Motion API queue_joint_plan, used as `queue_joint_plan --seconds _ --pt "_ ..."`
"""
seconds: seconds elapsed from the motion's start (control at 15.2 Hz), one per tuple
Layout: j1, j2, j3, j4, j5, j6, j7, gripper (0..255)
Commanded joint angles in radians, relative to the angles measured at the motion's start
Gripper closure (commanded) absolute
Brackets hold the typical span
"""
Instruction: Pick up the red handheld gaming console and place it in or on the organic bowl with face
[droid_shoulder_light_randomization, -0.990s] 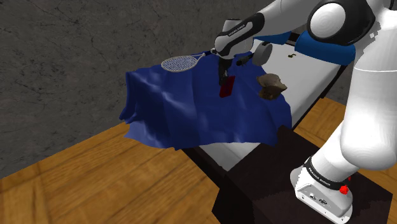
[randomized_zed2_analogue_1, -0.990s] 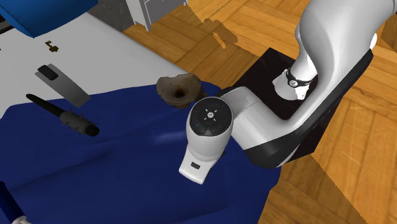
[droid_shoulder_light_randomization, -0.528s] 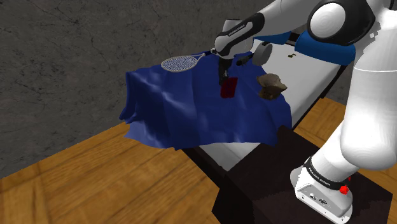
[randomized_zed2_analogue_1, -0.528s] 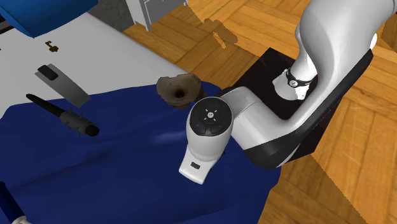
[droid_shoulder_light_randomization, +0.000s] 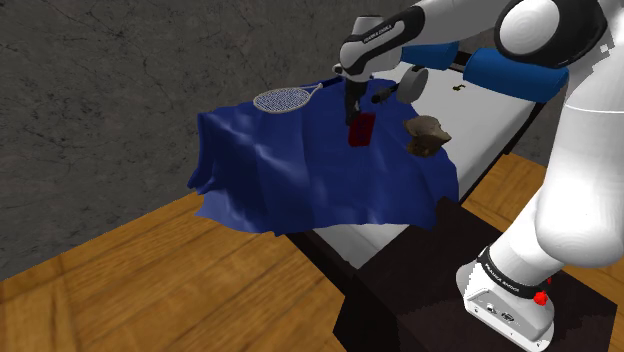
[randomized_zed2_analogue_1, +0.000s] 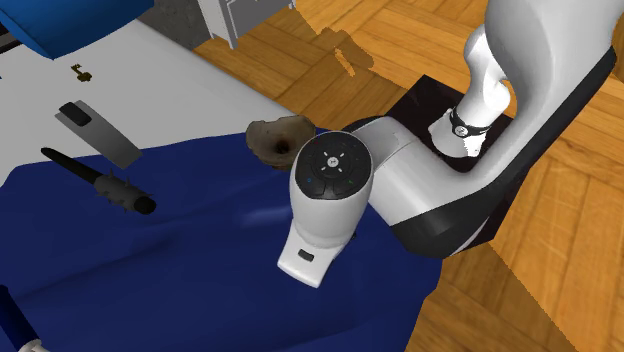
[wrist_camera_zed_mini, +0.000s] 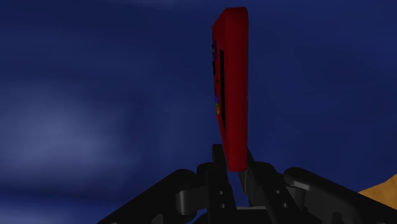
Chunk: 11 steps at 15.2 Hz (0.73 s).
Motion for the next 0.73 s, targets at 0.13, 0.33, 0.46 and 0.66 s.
queue_joint_plan --seconds 0.13,0.33,0.46,0.66 --pt "0.004 -0.027 -0.005 0.018 -0.011 -0.044 0.008 255" --pt "0.006 -0.044 -0.007 0.036 -0.019 -0.078 0.013 255" --pt "0.007 -0.054 -0.009 0.05 -0.023 -0.101 0.017 255" --pt "0.008 -0.068 -0.011 0.072 -0.029 -0.136 0.021 255"
